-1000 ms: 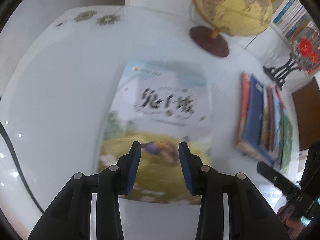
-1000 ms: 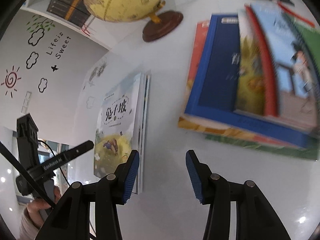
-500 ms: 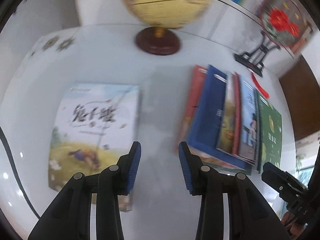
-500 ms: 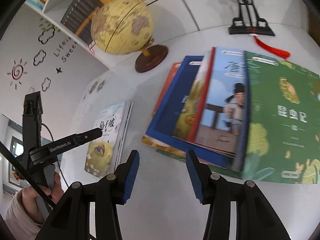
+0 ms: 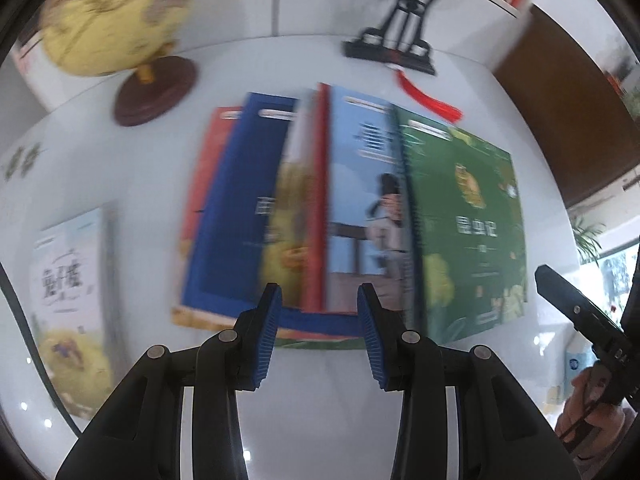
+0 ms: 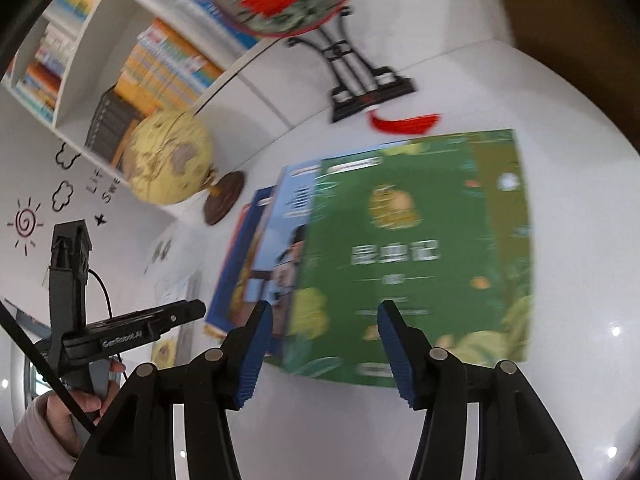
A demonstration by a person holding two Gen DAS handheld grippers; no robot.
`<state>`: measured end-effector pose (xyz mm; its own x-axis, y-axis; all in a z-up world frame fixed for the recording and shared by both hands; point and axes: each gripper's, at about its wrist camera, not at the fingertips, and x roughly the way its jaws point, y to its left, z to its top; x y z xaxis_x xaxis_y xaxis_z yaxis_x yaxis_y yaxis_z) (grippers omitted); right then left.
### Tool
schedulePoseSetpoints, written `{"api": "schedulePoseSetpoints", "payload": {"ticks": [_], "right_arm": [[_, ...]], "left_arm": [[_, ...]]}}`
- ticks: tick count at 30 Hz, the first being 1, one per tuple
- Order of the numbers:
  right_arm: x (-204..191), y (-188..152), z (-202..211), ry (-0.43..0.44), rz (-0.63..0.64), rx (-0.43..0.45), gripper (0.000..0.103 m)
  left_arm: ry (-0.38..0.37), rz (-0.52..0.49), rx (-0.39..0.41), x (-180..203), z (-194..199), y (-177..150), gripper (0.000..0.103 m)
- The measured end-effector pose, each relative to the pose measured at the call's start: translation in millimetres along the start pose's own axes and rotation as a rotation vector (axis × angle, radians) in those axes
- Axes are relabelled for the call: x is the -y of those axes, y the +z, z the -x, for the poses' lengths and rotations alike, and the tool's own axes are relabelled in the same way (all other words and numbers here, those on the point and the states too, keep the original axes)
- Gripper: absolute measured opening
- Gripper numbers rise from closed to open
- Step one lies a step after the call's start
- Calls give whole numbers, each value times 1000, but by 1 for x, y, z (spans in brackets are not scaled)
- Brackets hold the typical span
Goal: Organize books
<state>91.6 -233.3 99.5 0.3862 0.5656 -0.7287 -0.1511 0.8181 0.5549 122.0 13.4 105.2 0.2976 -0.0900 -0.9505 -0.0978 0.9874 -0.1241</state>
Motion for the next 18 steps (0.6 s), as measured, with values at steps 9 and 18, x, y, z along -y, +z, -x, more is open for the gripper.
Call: {"api": "schedulePoseSetpoints", "payload": {"ticks": [9,18], "right_arm": [[37,6,14,-15,2,31,53],[62,10,-2,8,-51,-13,53]], "left_arm": [[-343,33,8,37,-15,5,36],[-340,-18,-82,55,-38,8,36]]}}
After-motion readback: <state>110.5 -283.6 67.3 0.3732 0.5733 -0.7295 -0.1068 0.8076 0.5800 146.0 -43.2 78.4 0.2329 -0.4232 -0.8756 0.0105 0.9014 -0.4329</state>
